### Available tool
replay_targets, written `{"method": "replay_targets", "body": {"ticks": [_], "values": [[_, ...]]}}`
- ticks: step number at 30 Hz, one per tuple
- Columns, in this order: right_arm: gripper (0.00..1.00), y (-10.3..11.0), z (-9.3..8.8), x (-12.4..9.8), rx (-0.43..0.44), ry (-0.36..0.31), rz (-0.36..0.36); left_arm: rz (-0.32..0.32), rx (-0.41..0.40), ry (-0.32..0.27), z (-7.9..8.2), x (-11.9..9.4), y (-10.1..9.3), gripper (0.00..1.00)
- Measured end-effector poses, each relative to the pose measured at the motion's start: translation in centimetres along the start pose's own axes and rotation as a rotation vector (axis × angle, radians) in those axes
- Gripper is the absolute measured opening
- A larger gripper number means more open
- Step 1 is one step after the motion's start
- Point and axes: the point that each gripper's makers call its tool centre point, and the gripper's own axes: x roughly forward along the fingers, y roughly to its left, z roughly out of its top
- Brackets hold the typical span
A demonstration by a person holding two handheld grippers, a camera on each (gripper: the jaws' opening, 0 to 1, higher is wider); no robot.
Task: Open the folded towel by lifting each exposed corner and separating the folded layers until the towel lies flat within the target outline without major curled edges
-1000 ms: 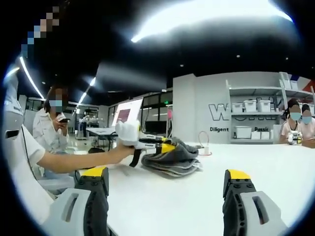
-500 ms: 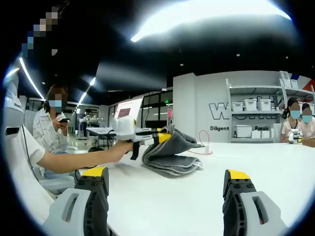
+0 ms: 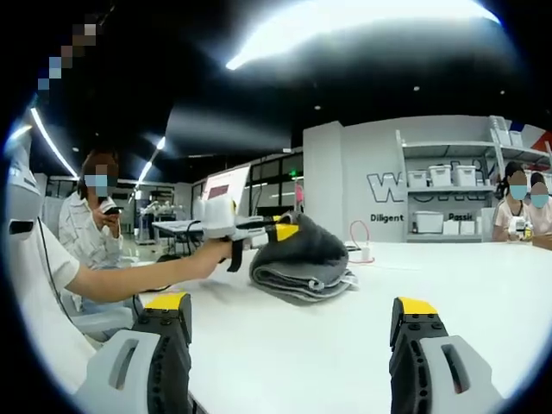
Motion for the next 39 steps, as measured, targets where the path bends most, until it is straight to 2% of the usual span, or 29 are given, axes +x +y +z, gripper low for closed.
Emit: {"method": "replay_targets", "body": {"ticks": [2, 4, 7, 8, 11, 18, 22, 28, 29, 32, 36, 39], "values": [[0.96, 0.0, 0.1, 0.0, -0.009, -0.006, -0.002, -0.092, 0.034, 0.033, -0.6, 0.6, -2.5, 0.12], [0.97, -0.4, 0.0, 0.0, -0.001, -0.005, -0.011, -0.155, 0.047, 0.071, -1.4, 0.9, -4.6, 0.12], [0.97, -0.6, -0.2, 0.0, 0.008, 0.0, -0.015, -0.206, 0.098, 0.111, -2.5, 1.5, -5.9, 0.13], [0.97, -0.6, -0.2, 0.0, 0.011, -0.001, -0.013, -0.223, 0.121, 0.13, -3.3, 2.1, -6.0, 0.13], [0.97, -0.4, -0.2, 0.0, 0.013, -0.001, -0.007, -0.246, 0.116, 0.152, -4.0, 2.2, -6.7, 0.14], [0.97, -0.3, -0.3, 0.0, 0.011, 0.004, -0.004, -0.262, 0.117, 0.179, -4.4, 1.7, -7.2, 0.16], [0.97, -0.5, -0.4, 0.0, 0.013, 0.003, -0.008, -0.261, 0.073, 0.182, -4.3, 1.6, -7.2, 0.19], [0.97, -0.3, -0.5, 0.1, 0.016, 0.007, -0.001, -0.27, 0.021, 0.186, -4.3, 1.4, -7.4, 0.27], [0.97, -0.2, -0.5, 0.1, 0.015, 0.008, 0.001, -0.27, 0.02, 0.181, -4.3, 1.4, -7.5, 0.31], [0.97, -0.2, -0.6, 0.1, 0.017, 0.01, 0.002, -0.262, 0.035, 0.169, -4.0, 1.4, -7.6, 0.42], [0.97, -0.4, -0.6, 0.0, 0.019, 0.008, -0.004, -0.3, 0.062, 0.122, -2.9, 1.2, -8.5, 0.38], [0.97, -0.5, -0.6, 0.0, 0.021, 0.008, -0.006, -0.306, 0.077, 0.132, -3.1, 1.4, -8.9, 0.48]]}}
